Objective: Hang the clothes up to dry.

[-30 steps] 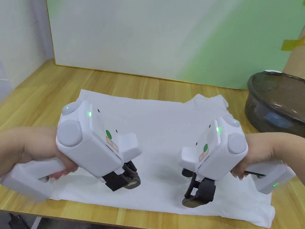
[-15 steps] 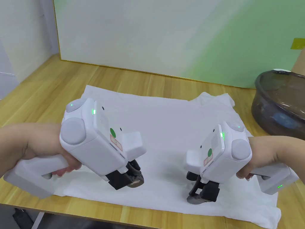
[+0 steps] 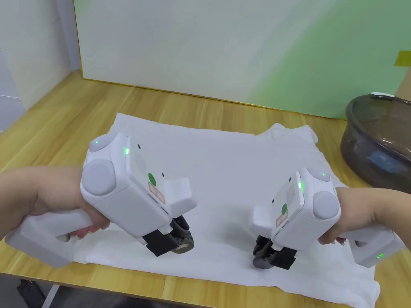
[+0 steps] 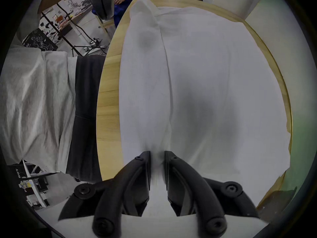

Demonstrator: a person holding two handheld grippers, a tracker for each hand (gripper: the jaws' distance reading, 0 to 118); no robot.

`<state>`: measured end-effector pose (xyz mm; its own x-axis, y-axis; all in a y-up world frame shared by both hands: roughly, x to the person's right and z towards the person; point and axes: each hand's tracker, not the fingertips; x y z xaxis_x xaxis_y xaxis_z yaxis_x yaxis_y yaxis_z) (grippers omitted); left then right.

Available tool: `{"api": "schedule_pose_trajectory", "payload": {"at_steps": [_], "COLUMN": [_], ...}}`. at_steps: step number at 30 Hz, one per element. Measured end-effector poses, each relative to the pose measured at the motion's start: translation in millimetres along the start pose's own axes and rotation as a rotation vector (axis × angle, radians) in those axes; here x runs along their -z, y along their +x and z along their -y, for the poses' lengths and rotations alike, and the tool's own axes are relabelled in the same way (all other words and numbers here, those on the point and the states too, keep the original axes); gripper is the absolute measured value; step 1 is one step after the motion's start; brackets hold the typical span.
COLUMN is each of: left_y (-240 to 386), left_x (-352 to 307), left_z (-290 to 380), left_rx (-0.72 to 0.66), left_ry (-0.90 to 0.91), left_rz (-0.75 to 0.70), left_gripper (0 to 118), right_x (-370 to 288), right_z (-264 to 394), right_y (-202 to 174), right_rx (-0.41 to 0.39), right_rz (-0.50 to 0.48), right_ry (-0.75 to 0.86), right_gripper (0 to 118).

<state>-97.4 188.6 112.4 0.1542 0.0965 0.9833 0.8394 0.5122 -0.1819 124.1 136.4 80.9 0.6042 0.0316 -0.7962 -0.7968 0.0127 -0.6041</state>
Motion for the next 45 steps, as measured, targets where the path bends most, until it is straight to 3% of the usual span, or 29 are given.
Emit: {"api": "schedule_pose_trajectory", "payload": {"at_steps": [2, 3, 6, 7, 10, 11, 17, 24, 39, 43, 45], "left_y": [0, 1, 3, 3, 1, 0, -2, -1, 2, 5, 6], "left_x": [0, 0, -1, -1, -2, -2, -3, -3, 1, 2, 2], "left_z": [0, 0, 0, 0, -2, -2, -3, -6, -18, -19, -20], "left_rx": [-0.001, 0.001, 0.012, 0.009, 0.000, -0.006, -0.009, -0.015, 0.011, 0.018, 0.020], "left_ry": [-0.002, -0.002, -0.001, -0.001, 0.015, 0.011, 0.027, 0.036, 0.039, 0.034, 0.034], "left_rz": [0.004, 0.008, 0.015, 0.014, 0.016, 0.018, -0.004, -0.002, 0.005, 0.005, 0.004], "left_gripper": [4, 4, 4, 4, 4, 4, 4, 4, 4, 4, 4], "right_x": [-1, -6, -14, -13, -21, -22, -29, -23, 2, 2, 0], "right_z": [-35, 14, -26, 4, -1, 29, 41, 68, 87, 89, 92], "right_y": [-13, -3, -22, -10, -11, -6, -15, -56, -113, -116, -110], "right_rx": [0.003, -0.073, -0.084, -0.149, -0.140, -0.172, -0.242, -0.335, -0.374, -0.363, -0.306], "right_rz": [-0.001, -0.027, -0.020, -0.067, -0.056, -0.062, -0.044, -0.045, -0.031, -0.024, -0.054], "right_ry": [0.007, 0.061, 0.075, 0.128, 0.133, 0.167, 0.219, 0.241, 0.281, 0.288, 0.307], "right_gripper": [8, 7, 5, 5, 4, 4, 4, 4, 3, 3, 9]}}
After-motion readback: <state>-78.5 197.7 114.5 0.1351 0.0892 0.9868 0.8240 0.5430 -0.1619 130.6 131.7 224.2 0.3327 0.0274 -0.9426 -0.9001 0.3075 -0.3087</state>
